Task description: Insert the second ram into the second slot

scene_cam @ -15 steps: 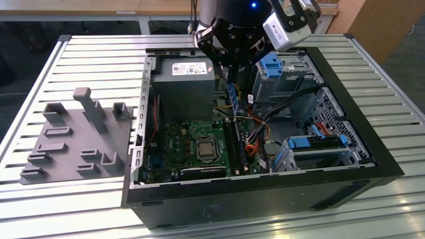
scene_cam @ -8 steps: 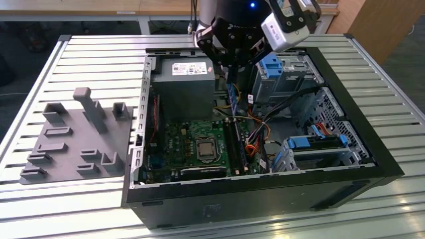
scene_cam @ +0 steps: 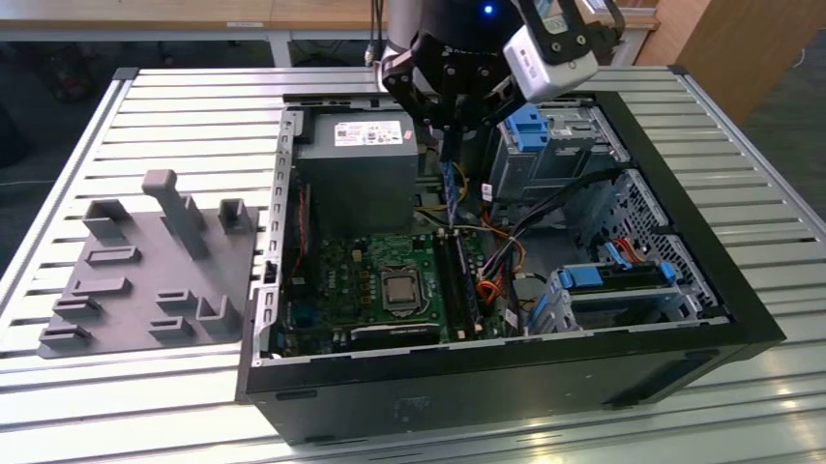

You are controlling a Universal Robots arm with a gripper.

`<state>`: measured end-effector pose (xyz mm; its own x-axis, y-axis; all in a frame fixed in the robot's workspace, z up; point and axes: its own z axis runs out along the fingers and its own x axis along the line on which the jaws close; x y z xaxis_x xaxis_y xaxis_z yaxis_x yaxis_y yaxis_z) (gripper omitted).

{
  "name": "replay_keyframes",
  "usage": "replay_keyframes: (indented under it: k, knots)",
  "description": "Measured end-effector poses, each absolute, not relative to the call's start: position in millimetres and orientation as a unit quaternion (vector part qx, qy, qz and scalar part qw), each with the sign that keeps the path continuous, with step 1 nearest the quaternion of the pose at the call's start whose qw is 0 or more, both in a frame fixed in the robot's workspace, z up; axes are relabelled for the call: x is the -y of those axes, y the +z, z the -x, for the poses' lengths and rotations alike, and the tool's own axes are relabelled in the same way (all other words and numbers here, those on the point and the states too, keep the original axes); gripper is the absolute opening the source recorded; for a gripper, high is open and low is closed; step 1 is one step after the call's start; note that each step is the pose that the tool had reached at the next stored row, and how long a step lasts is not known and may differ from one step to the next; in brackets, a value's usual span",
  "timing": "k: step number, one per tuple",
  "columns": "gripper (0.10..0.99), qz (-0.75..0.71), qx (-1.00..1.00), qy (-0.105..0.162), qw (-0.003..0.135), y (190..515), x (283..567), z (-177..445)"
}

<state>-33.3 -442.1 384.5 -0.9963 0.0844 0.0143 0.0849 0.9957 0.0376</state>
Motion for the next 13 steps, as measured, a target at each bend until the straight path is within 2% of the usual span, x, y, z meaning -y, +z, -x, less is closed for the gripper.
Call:
replay_keyframes:
  k: [13]
  knots:
    - [0.125,0.079,0.997,-0.019,0.006,384.4,442.1,33.3]
